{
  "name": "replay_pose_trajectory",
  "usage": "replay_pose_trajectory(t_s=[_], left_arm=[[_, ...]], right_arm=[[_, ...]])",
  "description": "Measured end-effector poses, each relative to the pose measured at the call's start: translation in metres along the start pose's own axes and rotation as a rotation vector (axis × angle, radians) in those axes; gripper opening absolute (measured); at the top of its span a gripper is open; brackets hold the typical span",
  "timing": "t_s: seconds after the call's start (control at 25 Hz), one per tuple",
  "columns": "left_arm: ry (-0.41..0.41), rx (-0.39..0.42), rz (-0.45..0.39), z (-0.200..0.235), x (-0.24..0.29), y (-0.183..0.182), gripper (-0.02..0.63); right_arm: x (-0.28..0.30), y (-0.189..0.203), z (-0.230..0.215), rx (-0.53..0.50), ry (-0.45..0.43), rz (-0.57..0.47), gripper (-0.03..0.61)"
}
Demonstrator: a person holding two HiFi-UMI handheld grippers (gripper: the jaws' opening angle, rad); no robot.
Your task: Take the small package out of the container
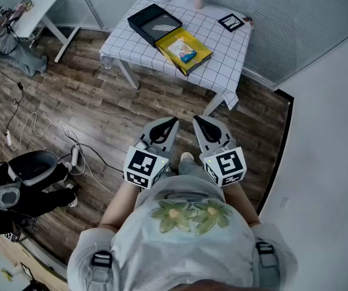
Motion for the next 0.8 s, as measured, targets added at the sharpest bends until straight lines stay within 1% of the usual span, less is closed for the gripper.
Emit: replay_pose_trajectory(t_s=[0.32, 0.52, 0.72, 0.8], left_arm=[[-0.025, 0.000, 0.007, -0.004, 0.021, -0.003, 0.006], [-0.043, 0.001, 0.011, -0.009, 0.042, 0.003, 0.006], [-0.075, -0.035, 0.005, -0.016, 0.058, 0.011, 0.006], [-0.079, -0.046, 0.015, -0.018, 0.065, 0.017, 0.006]], right_arm=[[-0.002, 0.005, -0.025, 0.007, -0.006, 0.000, 0.006], [-0.006, 0.014, -0.048, 0.016, -0.031, -0.016, 0.006], [-0.009, 0.026, -0.062, -0.015, -0.070, 0.000, 0.006], [-0.007, 0.029, -0.066, -0.031, -0.085, 0.007, 0.006]])
Point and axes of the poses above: the fingertips, and each gripper's own axes: x forward along the fingers, z to its left, y out of its underside, the point moved 2 cm from there along -x, backward along the fingers, and after that the axes turned 10 degrees about -x, right-handed, at the moved point
